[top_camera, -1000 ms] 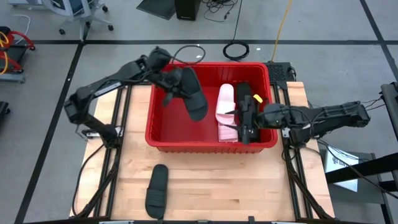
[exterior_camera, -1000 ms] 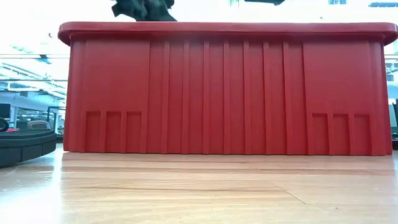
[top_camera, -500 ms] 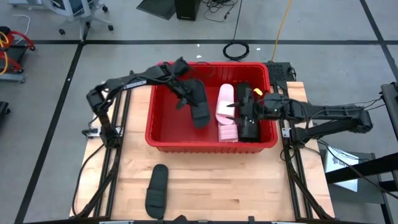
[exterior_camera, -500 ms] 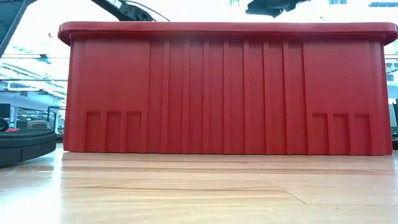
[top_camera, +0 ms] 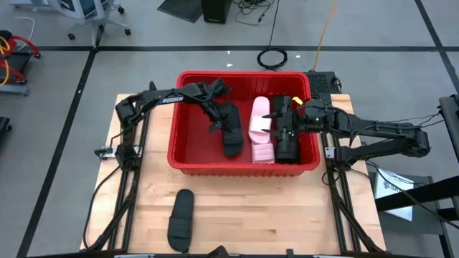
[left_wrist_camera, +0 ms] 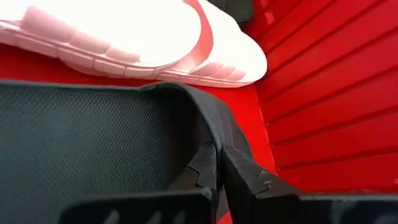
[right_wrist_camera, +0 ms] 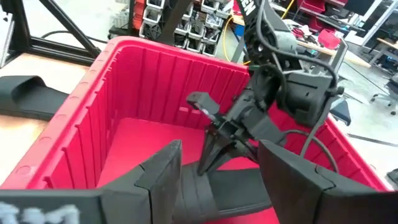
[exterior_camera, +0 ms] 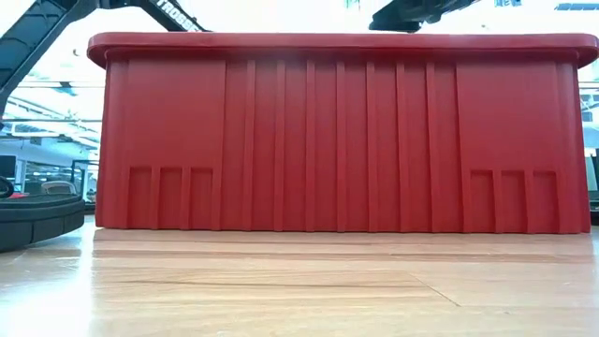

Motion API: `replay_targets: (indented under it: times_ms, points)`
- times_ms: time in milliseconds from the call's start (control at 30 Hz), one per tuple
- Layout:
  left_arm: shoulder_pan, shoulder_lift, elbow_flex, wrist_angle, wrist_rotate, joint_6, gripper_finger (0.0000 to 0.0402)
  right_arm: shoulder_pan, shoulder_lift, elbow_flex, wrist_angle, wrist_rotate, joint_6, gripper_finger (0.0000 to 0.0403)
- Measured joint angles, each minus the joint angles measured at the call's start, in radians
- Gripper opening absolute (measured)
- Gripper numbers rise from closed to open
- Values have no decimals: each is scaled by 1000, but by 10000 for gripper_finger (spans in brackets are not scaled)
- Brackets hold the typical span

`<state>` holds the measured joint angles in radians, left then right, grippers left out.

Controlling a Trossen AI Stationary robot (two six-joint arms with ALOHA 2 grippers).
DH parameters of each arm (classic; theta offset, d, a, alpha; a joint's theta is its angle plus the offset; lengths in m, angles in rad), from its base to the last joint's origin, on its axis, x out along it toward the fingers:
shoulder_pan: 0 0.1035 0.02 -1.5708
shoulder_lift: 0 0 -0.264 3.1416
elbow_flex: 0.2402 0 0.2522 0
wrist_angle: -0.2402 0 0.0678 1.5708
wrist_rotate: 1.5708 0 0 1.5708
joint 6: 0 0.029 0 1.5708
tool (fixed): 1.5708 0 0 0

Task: Pick and place slides into bin
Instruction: Put the black slide into the red bin

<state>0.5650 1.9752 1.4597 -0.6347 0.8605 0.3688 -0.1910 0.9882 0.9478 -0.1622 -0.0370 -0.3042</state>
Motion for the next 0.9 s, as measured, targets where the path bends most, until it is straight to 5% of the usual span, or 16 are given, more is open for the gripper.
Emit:
replay_targets:
  times_ms: [200, 900]
  points:
    - [-37, 17, 0, 40, 28, -1, 7, -31, 0, 0, 0, -74, 0, 201]
    - [-131, 30, 0, 86, -39, -36, 14, -38, 0, 0, 0, -73, 4, 201]
